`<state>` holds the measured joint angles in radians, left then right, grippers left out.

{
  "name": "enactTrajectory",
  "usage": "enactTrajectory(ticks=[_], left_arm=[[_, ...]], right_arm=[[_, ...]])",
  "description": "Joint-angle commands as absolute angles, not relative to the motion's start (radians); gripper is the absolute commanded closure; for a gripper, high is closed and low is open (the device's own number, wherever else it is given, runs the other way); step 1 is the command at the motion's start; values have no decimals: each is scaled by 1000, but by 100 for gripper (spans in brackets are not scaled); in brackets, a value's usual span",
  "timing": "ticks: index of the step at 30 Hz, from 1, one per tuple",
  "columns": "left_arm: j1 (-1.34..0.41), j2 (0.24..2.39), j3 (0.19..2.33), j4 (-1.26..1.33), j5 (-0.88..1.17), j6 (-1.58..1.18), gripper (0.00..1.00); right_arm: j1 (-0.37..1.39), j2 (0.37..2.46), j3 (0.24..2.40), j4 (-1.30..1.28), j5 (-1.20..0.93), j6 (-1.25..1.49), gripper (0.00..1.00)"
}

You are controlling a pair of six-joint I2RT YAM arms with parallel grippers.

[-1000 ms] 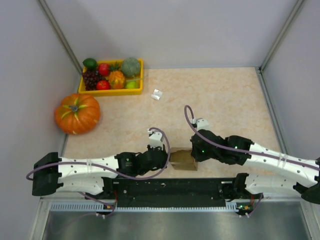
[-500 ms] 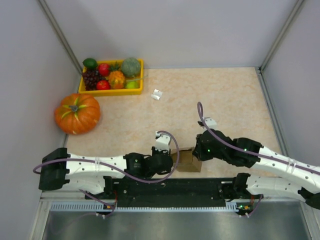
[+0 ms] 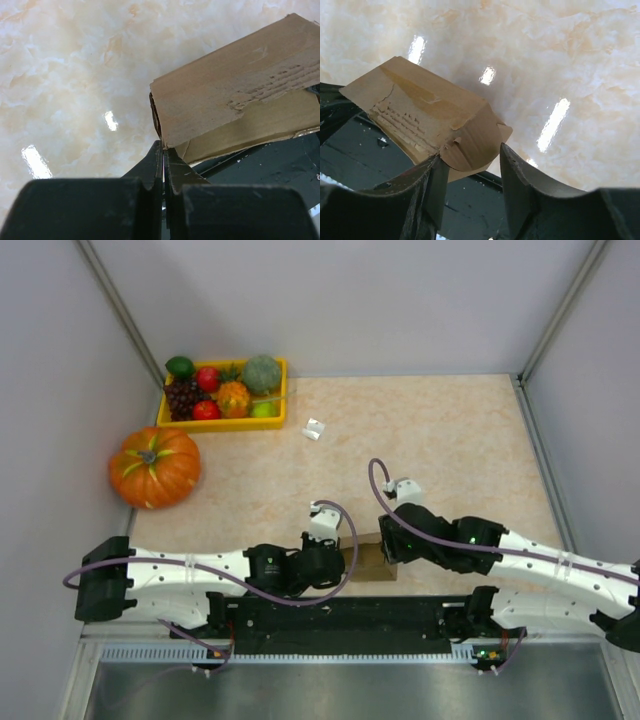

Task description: Fold the paper box

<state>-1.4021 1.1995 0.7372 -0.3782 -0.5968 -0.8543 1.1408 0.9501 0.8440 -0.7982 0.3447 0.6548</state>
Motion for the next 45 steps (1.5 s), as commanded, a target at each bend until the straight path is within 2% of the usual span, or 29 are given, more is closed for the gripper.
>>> enactTrajectory(ticks=[1, 4, 5, 7, 10, 19, 24, 29, 33, 41, 42, 45], left_arm=[[-1411, 1181, 769, -417, -621, -845, 100], [-1417, 1189, 781, -431, -635, -844, 100], [-1420, 1193, 785, -439, -640, -844, 100], [-1422, 1216, 801, -445, -653, -847, 100], [-1442, 1256, 836, -478, -687, -853, 100], [-1491, 1370, 950, -653, -816, -922, 100], [-1491, 1312, 908, -569, -755, -893, 100], [-1482, 1174, 757, -301, -664, -825, 79], [-1468, 1100, 704, -230, -623, -819, 71], [-1431, 1088, 673, -219, -608, -824, 71], [-1421, 1092, 673, -235, -604, -825, 78], [-1416, 1135, 684, -262, -610, -824, 80]], right_arm=[[1170, 968, 836, -775, 472, 626, 58], [1190, 976, 841, -779, 488, 635, 72], [1196, 983, 853, -793, 483, 653, 81], [1201, 994, 888, -811, 466, 670, 85], [1204, 1019, 934, -865, 454, 709, 99], [1190, 1014, 992, -907, 364, 807, 100], [1161, 997, 963, -900, 313, 833, 100], [1135, 950, 897, -819, 265, 845, 100], [1129, 925, 858, -770, 242, 844, 100], [1126, 946, 845, -742, 229, 827, 100], [1123, 953, 853, -742, 221, 827, 100], [1121, 962, 868, -745, 210, 816, 100]])
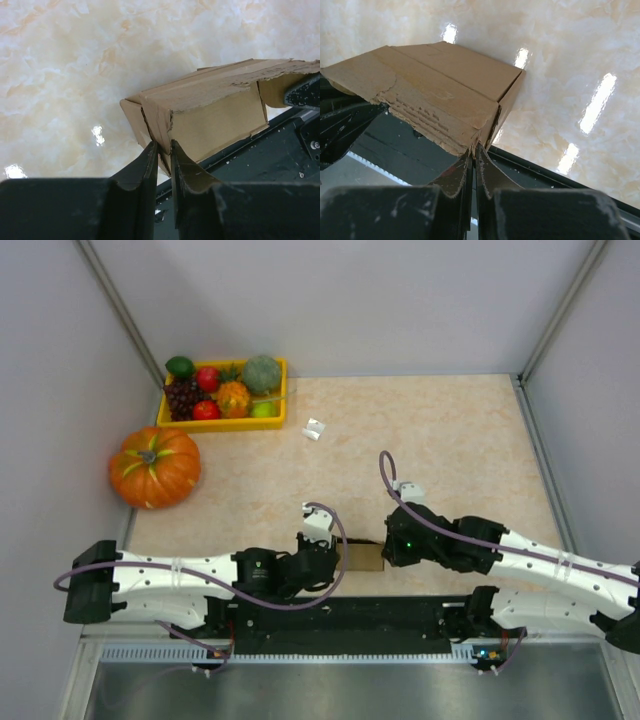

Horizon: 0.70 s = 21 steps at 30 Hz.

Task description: Fold the paper box

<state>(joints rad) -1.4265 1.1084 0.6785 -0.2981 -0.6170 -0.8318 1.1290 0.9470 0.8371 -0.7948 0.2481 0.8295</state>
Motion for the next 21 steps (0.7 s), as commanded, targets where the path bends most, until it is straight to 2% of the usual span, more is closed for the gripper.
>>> enactTrajectory(ticks=[1, 9, 14, 21], left_arm=[[-1413, 1147, 687, -284, -614, -830, 80], [-1414, 1160, 687, -281, -626, -836, 82], [-1408, 1125, 687, -290, -629, -827, 79], [-1407, 950, 651, -204, -513, -715, 56]], right_arm=[[1120, 960, 874, -752, 210, 812, 100], [1104, 977, 832, -775, 218, 750, 100], [1104, 996, 801, -778, 247, 724, 100], [1103, 1012, 813, -776, 268, 719, 100]])
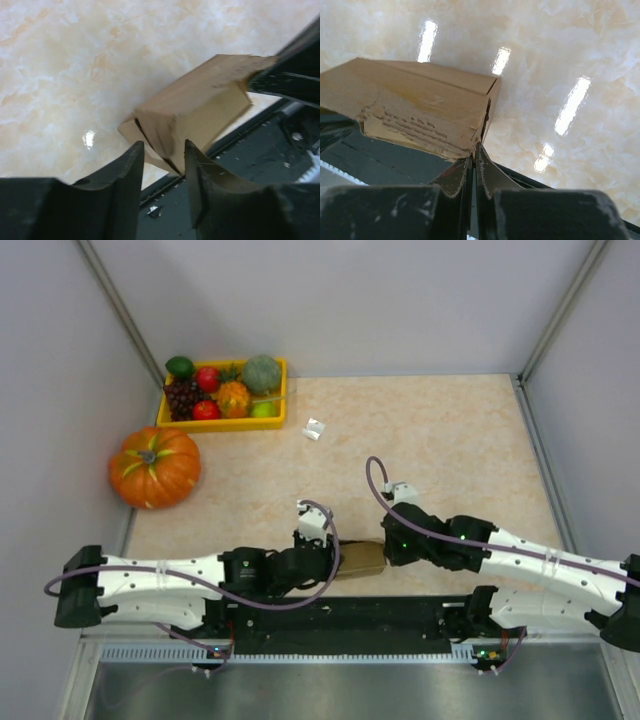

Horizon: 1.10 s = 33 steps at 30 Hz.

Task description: Fold the paper box

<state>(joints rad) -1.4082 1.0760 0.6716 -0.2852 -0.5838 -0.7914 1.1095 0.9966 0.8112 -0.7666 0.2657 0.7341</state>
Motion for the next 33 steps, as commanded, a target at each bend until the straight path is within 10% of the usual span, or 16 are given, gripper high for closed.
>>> enactTrajectory(ticks=[1, 8, 23, 33], left_arm=[[-1405, 919, 635, -204, -496, -686, 54], [-1289, 696, 652, -383, -402, -677, 46], [-1235, 1012, 795, -344, -305, -638, 49], [-1233, 1103, 816, -350, -311, -669, 80]], right_arm=[[1104, 1023, 819, -778, 268, 719, 100], [1104, 1043, 848, -776, 268, 719, 100], [1104, 1040, 864, -778, 256, 721, 100], [1106, 1045, 868, -776, 245, 726, 100]])
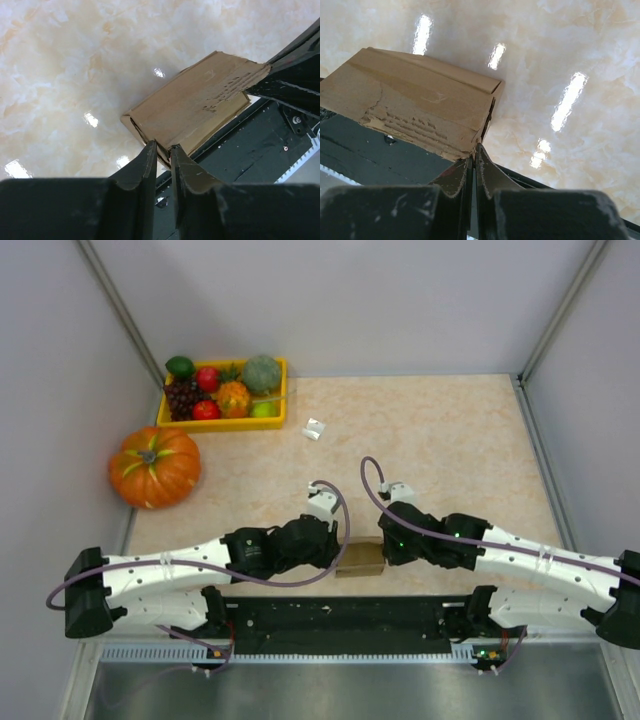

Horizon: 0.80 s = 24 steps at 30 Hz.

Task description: Fold the paper box

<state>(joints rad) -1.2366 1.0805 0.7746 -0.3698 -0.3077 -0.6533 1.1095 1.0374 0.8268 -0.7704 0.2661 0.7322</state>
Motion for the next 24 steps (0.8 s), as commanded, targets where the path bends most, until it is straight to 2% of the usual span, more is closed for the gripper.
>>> enactTrajectory(ticks=[1, 5, 8, 9, 11, 15, 21, 24], left_arm=[[-1233, 1107, 815, -350, -310, -673, 83], [-1235, 1120, 805, -350, -285, -684, 95], [-1236, 1117, 776, -353, -275, -712, 99], [-1236, 1114, 747, -344, -272, -721, 99], [-1236, 1100, 720, -324, -267, -729, 100], [-1236, 1091, 678, -287, -252, -730, 100], [-1253, 1114, 713, -314, -271, -712, 100], [-1264, 1118, 716, -316, -284, -715, 100]], right_arm=[[1108, 1046, 870, -776, 244, 724, 100], [1112, 1054, 870, -776, 244, 727, 100], [1114, 1048, 862, -776, 245, 735, 100], [1112, 1043, 861, -776, 247, 733, 93], [1112, 1025, 861, -778, 242, 727, 86], [1111, 934, 856, -778, 264, 733, 61], [1091, 870, 949, -822, 245, 730, 40], [1034, 879, 985, -804, 212, 755, 34]])
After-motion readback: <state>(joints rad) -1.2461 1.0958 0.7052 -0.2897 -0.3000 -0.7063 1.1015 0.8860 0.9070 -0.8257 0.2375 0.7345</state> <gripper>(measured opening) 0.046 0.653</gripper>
